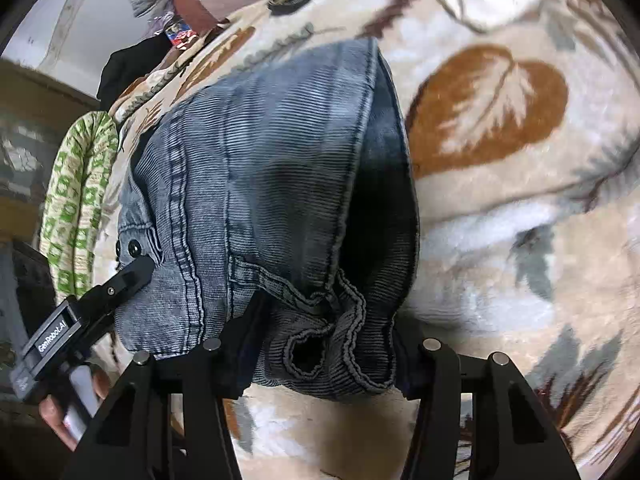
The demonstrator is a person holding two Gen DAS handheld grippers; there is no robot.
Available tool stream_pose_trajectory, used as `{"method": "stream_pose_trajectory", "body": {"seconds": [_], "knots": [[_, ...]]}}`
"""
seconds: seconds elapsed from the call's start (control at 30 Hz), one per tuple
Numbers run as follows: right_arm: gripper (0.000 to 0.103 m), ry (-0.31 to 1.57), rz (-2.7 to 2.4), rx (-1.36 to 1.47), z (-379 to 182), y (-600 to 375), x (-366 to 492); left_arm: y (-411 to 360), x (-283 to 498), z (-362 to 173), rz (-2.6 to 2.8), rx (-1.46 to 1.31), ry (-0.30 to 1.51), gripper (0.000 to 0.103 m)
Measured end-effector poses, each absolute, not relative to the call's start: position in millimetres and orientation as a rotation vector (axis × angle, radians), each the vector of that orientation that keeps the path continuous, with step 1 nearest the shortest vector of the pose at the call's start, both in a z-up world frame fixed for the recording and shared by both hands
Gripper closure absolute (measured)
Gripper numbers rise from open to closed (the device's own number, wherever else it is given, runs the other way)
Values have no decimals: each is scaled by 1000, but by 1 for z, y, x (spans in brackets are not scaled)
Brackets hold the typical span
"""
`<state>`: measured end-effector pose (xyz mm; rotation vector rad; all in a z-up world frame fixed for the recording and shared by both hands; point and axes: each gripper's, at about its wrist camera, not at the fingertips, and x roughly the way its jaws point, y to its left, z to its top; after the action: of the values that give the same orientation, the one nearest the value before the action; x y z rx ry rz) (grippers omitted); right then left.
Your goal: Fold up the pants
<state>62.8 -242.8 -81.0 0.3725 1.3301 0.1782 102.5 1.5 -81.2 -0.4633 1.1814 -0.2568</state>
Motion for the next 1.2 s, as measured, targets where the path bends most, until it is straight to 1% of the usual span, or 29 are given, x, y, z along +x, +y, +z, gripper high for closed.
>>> {"method": "stream_pose_trajectory", "body": {"seconds": [0.03,0.07,0.17,0.2,0.23,0.27,0.3,0.33,0.43,0.6,0.63,0.67,0.7,0.73,0.77,0.8,0.83,0.9,0.97,1.0,1.07,1.13,1.2], "knots": [[48,1329,174,363,-81,-242,63,1,103,-82,-247,-453,1181,31],[48,1328,173,355,-81,-241,64,0,103,-84,-247,-444,1179,31],[51,1319,166,317,-80,-235,65,-7,105,-86,-234,-393,1182,35],[54,1322,162,295,-80,-231,66,-7,103,-84,-236,-392,1175,40],[56,1324,155,272,-80,-227,68,-7,101,-82,-241,-393,1168,49],[58,1322,154,261,-79,-225,67,-8,99,-77,-250,-388,1153,53],[62,1316,154,252,-77,-222,68,-9,96,-74,-255,-380,1142,61],[66,1297,154,238,-71,-219,66,-10,94,-70,-256,-362,1132,66],[70,1245,165,195,-56,-214,59,-8,87,-54,-252,-342,1089,69],[72,1170,224,204,-37,-216,43,6,77,-34,-193,-331,1010,69],[72,1174,237,204,-38,-211,46,6,78,-34,-181,-322,1008,69],[72,1197,247,190,-42,-205,49,7,83,-41,-182,-324,1044,68],[70,1231,235,171,-50,-202,51,7,89,-51,-182,-326,1092,63],[67,1255,226,162,-57,-201,54,6,93,-58,-170,-318,1123,57],[65,1291,208,158,-65,-203,56,5,95,-63,-153,-302,1147,55],[59,1305,197,168,-68,-205,56,6,94,-63,-144,-290,1131,52],[55,1289,187,197,-65,-211,54,6,93,-60,-147,-285,1114,51],[54,1225,175,191,-49,-215,50,5,91,-48,-157,-265,1068,49],[48,1174,161,172,-39,-216,47,4,88,-43,-142,-242,1038,45],[41,1163,158,167,-37,-215,46,4,87,-41,-121,-224,1021,44],[40,1152,164,169,-34,-216,44,3,86,-33,-87,-179,983,42],[40,1146,163,162,-30,-219,43,4,86,-26,-74,-148,953,33],[40,1131,148,178,-30,-222,48,11,85,-21,-64,-172,920,27]]}}
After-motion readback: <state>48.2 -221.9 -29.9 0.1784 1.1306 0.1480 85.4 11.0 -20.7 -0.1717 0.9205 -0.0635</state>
